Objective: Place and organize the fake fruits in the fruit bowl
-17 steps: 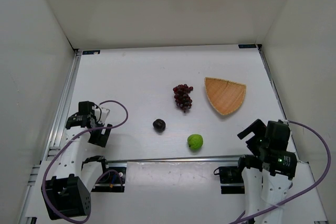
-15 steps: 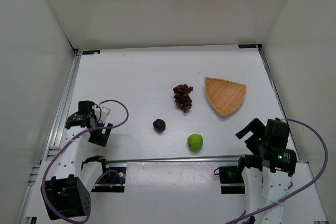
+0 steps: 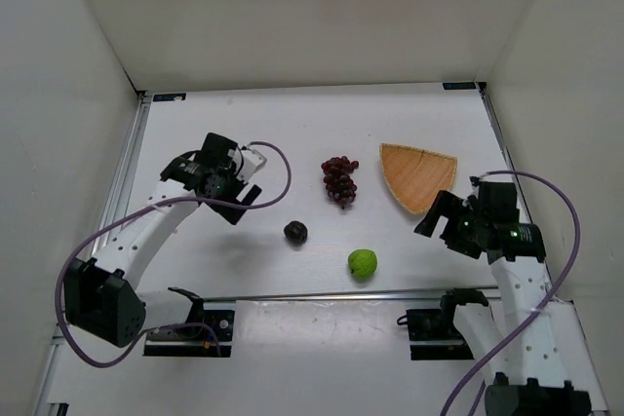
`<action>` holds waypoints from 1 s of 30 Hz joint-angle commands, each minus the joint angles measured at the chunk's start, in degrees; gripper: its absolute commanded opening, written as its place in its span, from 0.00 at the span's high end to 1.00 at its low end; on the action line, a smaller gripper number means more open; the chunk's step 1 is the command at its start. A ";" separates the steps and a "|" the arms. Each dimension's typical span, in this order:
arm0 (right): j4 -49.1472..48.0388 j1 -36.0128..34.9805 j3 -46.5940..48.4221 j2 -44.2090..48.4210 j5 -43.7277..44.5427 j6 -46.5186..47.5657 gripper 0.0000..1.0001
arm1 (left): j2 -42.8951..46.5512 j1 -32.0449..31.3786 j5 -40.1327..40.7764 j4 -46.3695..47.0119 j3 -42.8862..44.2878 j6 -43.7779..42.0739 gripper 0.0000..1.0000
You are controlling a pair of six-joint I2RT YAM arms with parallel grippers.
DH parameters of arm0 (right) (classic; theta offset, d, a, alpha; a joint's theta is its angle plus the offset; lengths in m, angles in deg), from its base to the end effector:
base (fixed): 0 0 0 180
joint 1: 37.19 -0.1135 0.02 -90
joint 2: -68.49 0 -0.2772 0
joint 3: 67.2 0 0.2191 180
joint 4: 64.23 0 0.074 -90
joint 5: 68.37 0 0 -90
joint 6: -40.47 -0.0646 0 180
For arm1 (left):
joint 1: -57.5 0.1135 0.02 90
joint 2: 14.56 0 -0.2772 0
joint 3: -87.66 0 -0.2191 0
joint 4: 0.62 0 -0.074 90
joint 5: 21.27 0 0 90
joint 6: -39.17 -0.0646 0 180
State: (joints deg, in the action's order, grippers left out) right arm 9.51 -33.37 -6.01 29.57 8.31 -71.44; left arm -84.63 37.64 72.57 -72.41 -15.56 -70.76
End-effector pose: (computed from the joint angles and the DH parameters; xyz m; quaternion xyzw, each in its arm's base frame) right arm 0.0931 0.0087 0.2636 0.1715 0.9226 0.1596 0.3064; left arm 0.1909 -0.0644 0.2741 0.3253 0.9201 0.0328 0.2156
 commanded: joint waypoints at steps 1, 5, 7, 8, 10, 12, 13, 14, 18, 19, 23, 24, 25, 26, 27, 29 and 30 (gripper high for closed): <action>-3.09 -6.87 -0.30 -4.93 10.06 0.03 0.00 | -1.39 -4.04 -0.58 -1.58 4.41 0.86 0.00; -7.91 -25.58 3.46 -12.31 16.55 -4.54 0.00 | -3.24 -9.39 3.72 -2.11 4.95 -1.87 0.00; -8.53 -33.47 4.79 -18.17 18.15 -6.64 0.00 | -3.77 -10.81 4.34 -2.11 4.95 -2.93 0.00; -9.15 -35.43 4.80 -19.78 18.16 -7.35 0.00 | -3.77 -11.51 4.34 -2.11 4.95 -3.54 0.00; -13.88 -39.21 2.79 -21.72 15.46 -9.71 0.00 | -4.29 -13.10 3.63 -0.89 4.95 -4.07 0.00; -20.54 -41.85 0.15 -22.43 12.19 -11.04 0.00 | -5.00 -14.15 3.11 0.17 4.95 -4.07 0.00; -22.06 -43.09 -1.60 -23.48 11.40 -11.74 0.00 | -5.87 -14.94 3.11 0.18 4.95 -4.07 0.00; -23.12 -44.32 -1.62 -24.10 11.39 -11.75 0.00 | -5.87 -14.95 2.59 0.79 4.95 -3.29 0.00; -25.50 -50.64 -1.35 -31.80 10.86 -11.75 0.00 | -7.98 -15.48 1.26 2.28 3.90 -2.23 0.00; -25.50 -51.36 -0.66 -33.40 11.56 -11.75 0.00 | -8.51 -15.48 1.26 3.16 3.89 -2.23 0.00; -24.18 -52.77 0.05 -38.68 12.70 -12.45 0.00 | -9.74 -15.48 1.26 3.69 3.89 -1.08 0.00; -24.18 -52.77 0.05 -39.56 12.71 -13.06 0.00 | -9.74 -15.48 1.26 3.69 3.89 -0.47 0.00; -23.40 -53.29 0.05 -39.57 12.71 -13.76 0.00 | -10.26 -15.48 0.74 3.69 3.89 -0.47 0.00; -22.78 -53.30 0.05 -40.27 12.71 -13.77 0.00 | -10.27 -15.48 0.73 3.69 3.37 -0.47 0.00; -22.78 -53.30 0.05 -40.80 13.49 -13.77 0.02 | -10.27 -15.48 0.73 3.69 3.37 0.14 0.00; -21.11 -53.30 0.66 -40.80 15.42 -14.48 0.16 | -10.27 -16.08 0.13 3.69 3.37 0.15 0.00; -21.11 -53.30 0.67 -40.19 16.13 -15.17 0.32 | -10.27 -16.09 0.12 4.21 3.37 0.67 0.00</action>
State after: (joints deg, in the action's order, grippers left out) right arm -13.44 -86.36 -7.25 -11.26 21.51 -84.51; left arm -95.58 22.25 74.43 -69.90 -12.56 -71.52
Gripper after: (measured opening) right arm 0.750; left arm 0.999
